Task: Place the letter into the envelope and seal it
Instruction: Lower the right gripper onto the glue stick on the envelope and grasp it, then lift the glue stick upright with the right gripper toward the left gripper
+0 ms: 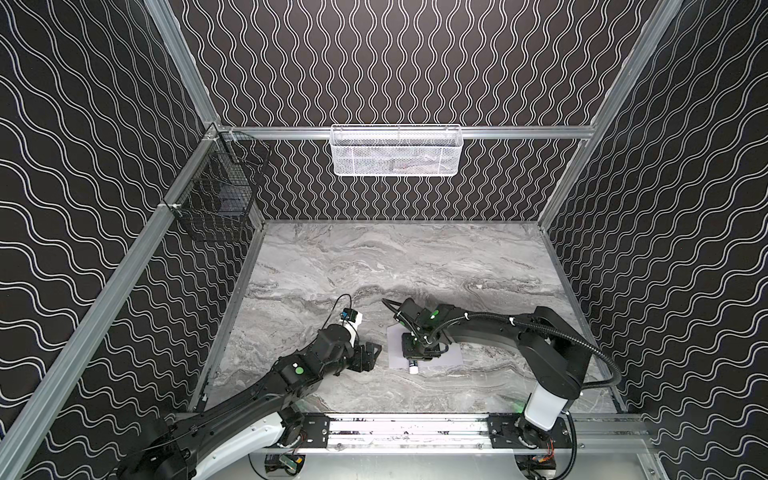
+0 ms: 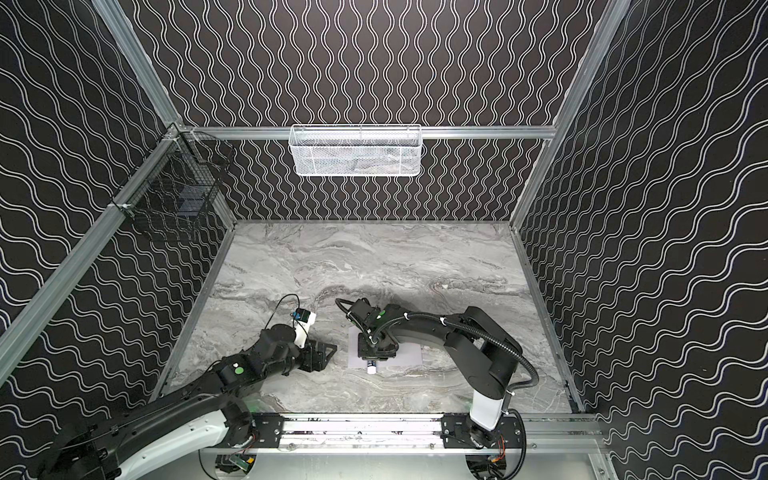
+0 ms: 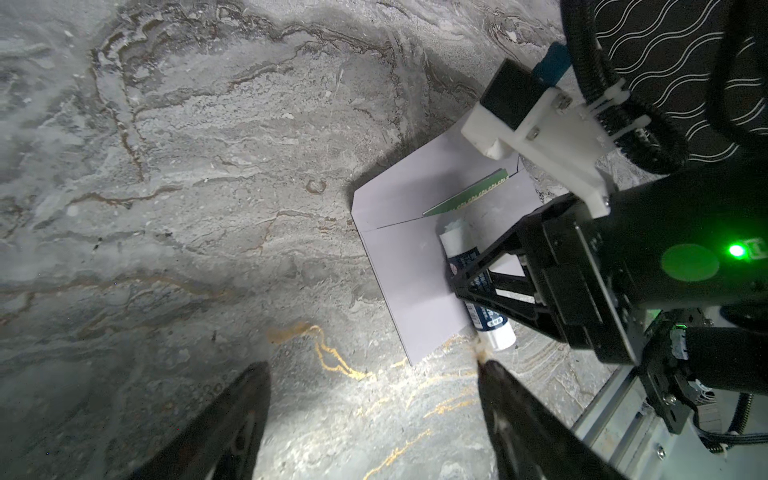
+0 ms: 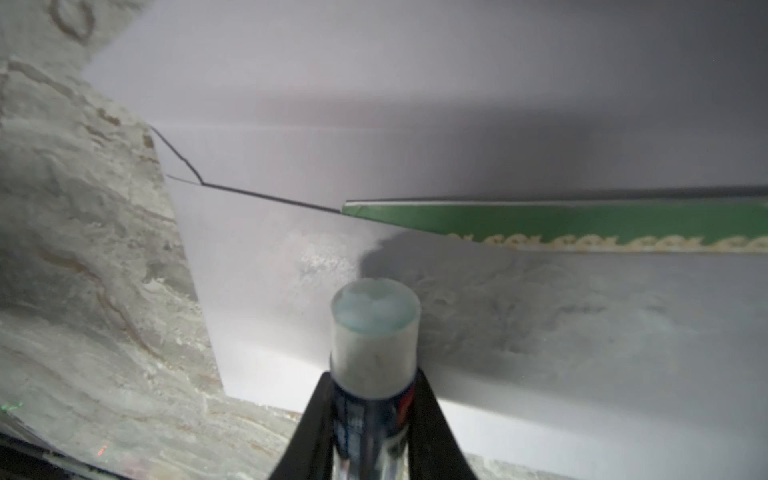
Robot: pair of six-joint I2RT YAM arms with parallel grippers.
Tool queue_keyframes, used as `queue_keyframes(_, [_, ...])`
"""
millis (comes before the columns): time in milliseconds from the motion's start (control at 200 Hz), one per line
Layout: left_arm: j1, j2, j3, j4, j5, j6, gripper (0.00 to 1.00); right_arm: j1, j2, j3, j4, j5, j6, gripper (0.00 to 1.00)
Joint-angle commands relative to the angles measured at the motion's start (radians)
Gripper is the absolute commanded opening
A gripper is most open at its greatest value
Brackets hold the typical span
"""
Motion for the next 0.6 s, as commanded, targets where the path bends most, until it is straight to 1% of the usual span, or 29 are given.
queue_keyframes(0, [0.002, -0.001, 0.014, 0.03, 0.004, -0.019, 0.82, -0.016, -0.063, -0.021, 0.03, -0.025, -0.074, 0.14])
queue_keyframes(80, [0.006, 0.004, 0.02, 0.05, 0.026, -0.025, 0.82, -0.043, -0.126, -0.055, 0.112, -0.094, -0.134, 0.1])
queue_keyframes(160, [0.014, 0.013, 0.032, 0.071, 0.053, -0.026, 0.81, -0.063, -0.196, -0.066, 0.179, -0.154, -0.212, 0.09])
queue_keyframes(180, [0.013, 0.014, 0.035, 0.074, 0.059, -0.024, 0.81, -0.067, -0.214, -0.097, 0.196, -0.167, -0.233, 0.09])
queue_keyframes(265, [0.021, 0.009, 0.037, 0.095, 0.084, -0.032, 0.81, -0.092, -0.277, -0.144, 0.261, -0.178, -0.268, 0.09])
queue_keyframes(360, [0.026, 0.005, 0.044, 0.109, 0.108, -0.039, 0.8, -0.101, -0.272, -0.133, 0.237, -0.185, -0.302, 0.08])
queue_keyframes(505, [0.027, 0.011, 0.115, 0.062, 0.125, -0.03, 0.64, -0.1, -0.27, -0.183, 0.312, -0.215, -0.293, 0.08])
queue_keyframes(591, [0.027, 0.021, 0.131, 0.116, 0.154, -0.051, 0.54, -0.1, -0.267, -0.205, 0.345, -0.218, -0.285, 0.08])
